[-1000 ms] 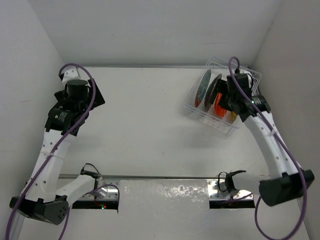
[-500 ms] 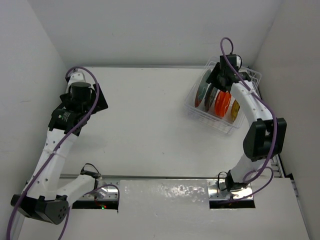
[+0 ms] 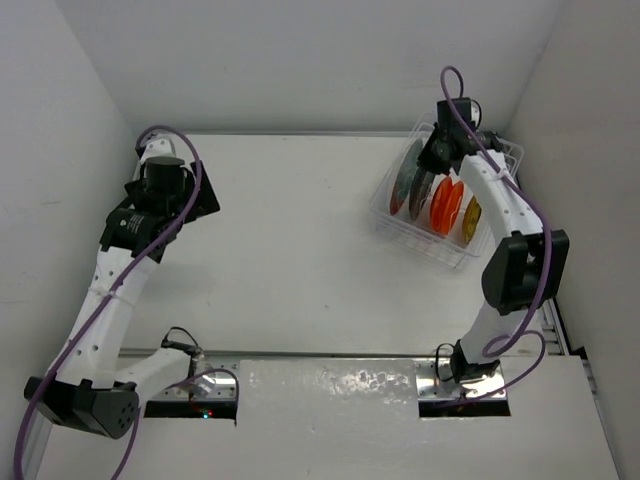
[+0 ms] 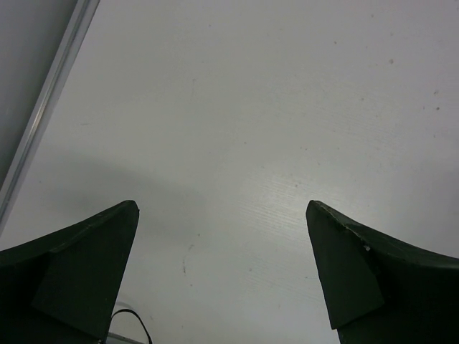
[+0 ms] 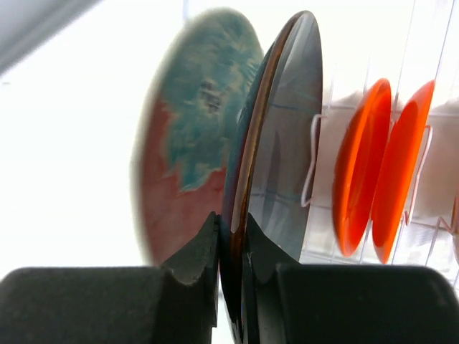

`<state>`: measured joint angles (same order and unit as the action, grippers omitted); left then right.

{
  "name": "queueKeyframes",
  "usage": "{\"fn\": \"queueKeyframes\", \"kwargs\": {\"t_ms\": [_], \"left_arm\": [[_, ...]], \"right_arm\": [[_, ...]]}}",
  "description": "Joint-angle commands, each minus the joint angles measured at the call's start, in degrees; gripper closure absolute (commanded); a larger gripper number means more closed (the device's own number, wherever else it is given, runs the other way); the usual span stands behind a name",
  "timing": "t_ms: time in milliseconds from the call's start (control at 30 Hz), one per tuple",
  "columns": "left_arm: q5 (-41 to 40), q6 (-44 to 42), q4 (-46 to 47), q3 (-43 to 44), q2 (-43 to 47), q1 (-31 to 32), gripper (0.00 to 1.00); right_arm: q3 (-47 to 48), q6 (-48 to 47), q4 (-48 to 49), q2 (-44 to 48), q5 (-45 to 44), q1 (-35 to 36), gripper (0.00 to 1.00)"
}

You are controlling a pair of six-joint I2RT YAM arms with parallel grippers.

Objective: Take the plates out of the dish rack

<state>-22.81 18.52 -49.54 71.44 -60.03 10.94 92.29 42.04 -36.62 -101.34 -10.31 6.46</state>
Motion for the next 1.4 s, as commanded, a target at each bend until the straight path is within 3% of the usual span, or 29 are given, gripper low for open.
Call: {"fn": "queueKeyframes", "kwargs": {"t_ms": [0, 167, 333, 433, 467, 500, 567, 600, 767, 867, 1067, 1367], "left_arm": [[2.1, 1.0, 2.3, 3.4, -0.1, 0.6, 0.00], [3.5, 3.3, 3.1, 6.2, -1.1, 0.6, 0.00], [8.9, 10.9, 2.2, 16.1, -5.0, 0.6, 0.00], [15.7, 17.7, 3.7, 22.7, -7.4, 0.6, 0.00], [17.1, 19.9, 3.9, 24.0, -8.6, 0.6, 0.00], [18.4, 25.3, 3.9, 26.4, -9.2, 0.6, 0.00], [22.4, 30.3, 2.6, 29.4, -11.4, 0.6, 0.00], [25.4, 33.8, 2.8, 29.7, -12.1, 0.6, 0.00], [38.5, 42.0, 7.8, 27.7, -13.8, 0.6, 0.00], [39.8, 44.1, 7.3, 25.6, -13.8, 0.6, 0.00], [40.7, 42.0, 1.5, 19.4, -13.7, 0.6, 0.00], [33.5, 37.6, -3.5, 16.9, -13.4, 0.6, 0.06]], "right_arm": [[10.2, -1.5, 1.3, 3.6, -4.4, -0.3, 0.99], [19.4, -3.5, -1.3, 4.6, -1.9, -0.4, 1.00], [28.8, -9.8, -3.5, 5.0, 5.7, -0.3, 1.00], [33.4, -19.8, -6.1, 4.3, 15.9, 1.2, 1.00], [35.3, -27.2, -8.2, 3.7, 19.6, 2.2, 1.00], [38.5, -32.4, -12.9, 2.9, 19.8, 6.4, 1.00], [34.9, -47.4, -13.8, 5.0, 15.5, 12.6, 1.00], [30.3, -51.4, -14.4, 7.2, 15.3, 17.9, 1.00], [26.9, -66.7, -20.8, 6.2, 8.1, 32.5, 1.00], [25.7, -69.5, -20.1, 5.0, 3.5, 41.2, 1.00], [15.7, -71.2, -4.5, 7.5, -1.0, 50.2, 1.00], [15.8, -72.5, -0.2, 4.1, -7.3, 52.9, 1.00]]}}
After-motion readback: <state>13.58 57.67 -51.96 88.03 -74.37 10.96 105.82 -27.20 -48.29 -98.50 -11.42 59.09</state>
